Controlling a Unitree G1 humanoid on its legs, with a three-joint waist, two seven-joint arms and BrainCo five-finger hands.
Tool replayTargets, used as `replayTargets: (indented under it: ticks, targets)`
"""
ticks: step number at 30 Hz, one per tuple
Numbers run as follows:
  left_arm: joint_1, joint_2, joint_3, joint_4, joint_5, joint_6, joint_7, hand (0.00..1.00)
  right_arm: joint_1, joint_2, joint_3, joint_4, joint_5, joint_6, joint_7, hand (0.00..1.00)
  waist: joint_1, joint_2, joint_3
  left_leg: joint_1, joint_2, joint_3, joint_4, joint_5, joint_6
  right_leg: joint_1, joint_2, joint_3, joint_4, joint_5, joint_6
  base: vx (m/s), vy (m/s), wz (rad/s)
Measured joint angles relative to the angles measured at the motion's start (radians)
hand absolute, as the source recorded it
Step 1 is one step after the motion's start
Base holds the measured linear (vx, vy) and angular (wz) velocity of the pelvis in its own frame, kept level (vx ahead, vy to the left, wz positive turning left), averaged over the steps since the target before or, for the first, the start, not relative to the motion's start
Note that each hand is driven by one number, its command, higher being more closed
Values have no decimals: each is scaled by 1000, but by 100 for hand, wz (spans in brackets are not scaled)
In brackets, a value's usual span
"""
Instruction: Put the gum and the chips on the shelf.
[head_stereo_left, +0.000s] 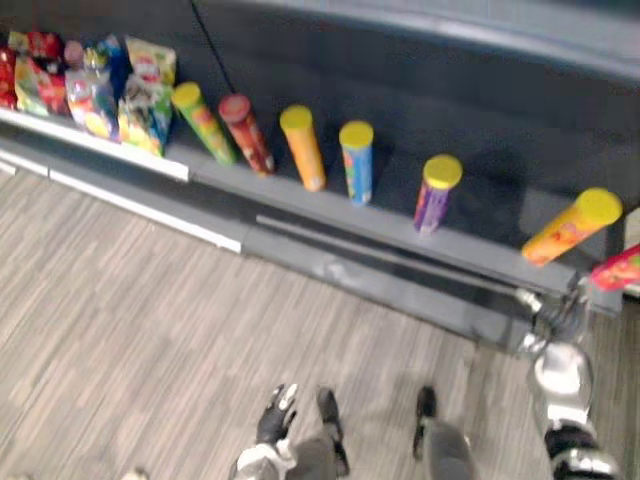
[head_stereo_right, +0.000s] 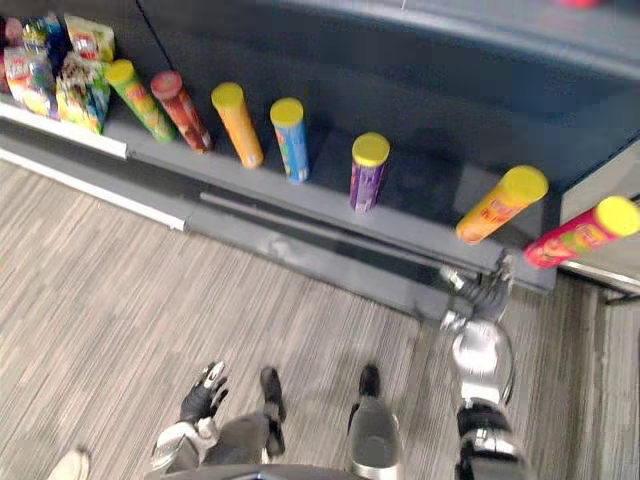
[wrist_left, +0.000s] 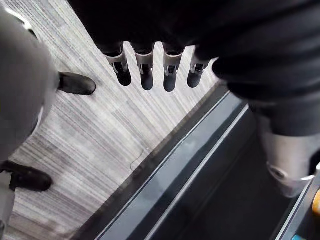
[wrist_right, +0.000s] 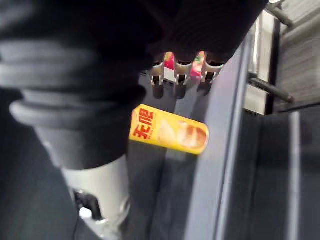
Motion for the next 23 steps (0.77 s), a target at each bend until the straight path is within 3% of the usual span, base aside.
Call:
replayTargets:
  ticks: [3, 4, 7, 12, 16, 23]
  targets:
    - [31, 3, 49, 56, 0, 12, 12, 0, 132, 94, 58, 7, 2, 66, 98, 0, 0, -27, -60, 25, 1, 6, 0, -17, -2, 39, 6, 1, -44, 4, 6, 73, 22, -3]
    - [31, 2, 68, 79, -2, 25, 23, 0, 176, 130, 74, 34, 14, 109, 139, 0, -1, -33, -81, 26, 1, 4, -1, -20, -2, 47, 6, -3, -57, 5, 8, 38, 14, 5]
    - [28, -9, 128, 118, -5, 43, 39, 0, 219, 194, 88, 216, 37, 172, 199, 0, 0, -39, -102, 48, 1, 5, -7, -28, 0, 82, 7, -11, -78, 10, 8, 48, 10, 5]
    - [16, -31, 223, 190, -2, 75, 92, 0, 216, 223, -21, 385, 89, 170, 174, 0, 0, -39, -136, 88, -3, 20, -9, -42, -3, 134, 8, -9, -108, 17, 9, 29, 9, -4]
    - [17, -51, 272, 211, -18, 91, 130, 0, 210, 227, -73, 439, 152, 231, 152, 0, 4, -42, -157, 114, -2, 35, -9, -60, -6, 166, 10, -4, -125, 14, 7, 13, 8, -7]
    - [17, -49, 280, 219, -18, 130, 159, 0, 214, 222, -73, 446, 160, 277, 165, 0, 4, -46, -176, 130, -4, 41, -10, -73, -9, 194, 13, -4, -138, 17, 9, 42, 5, -1]
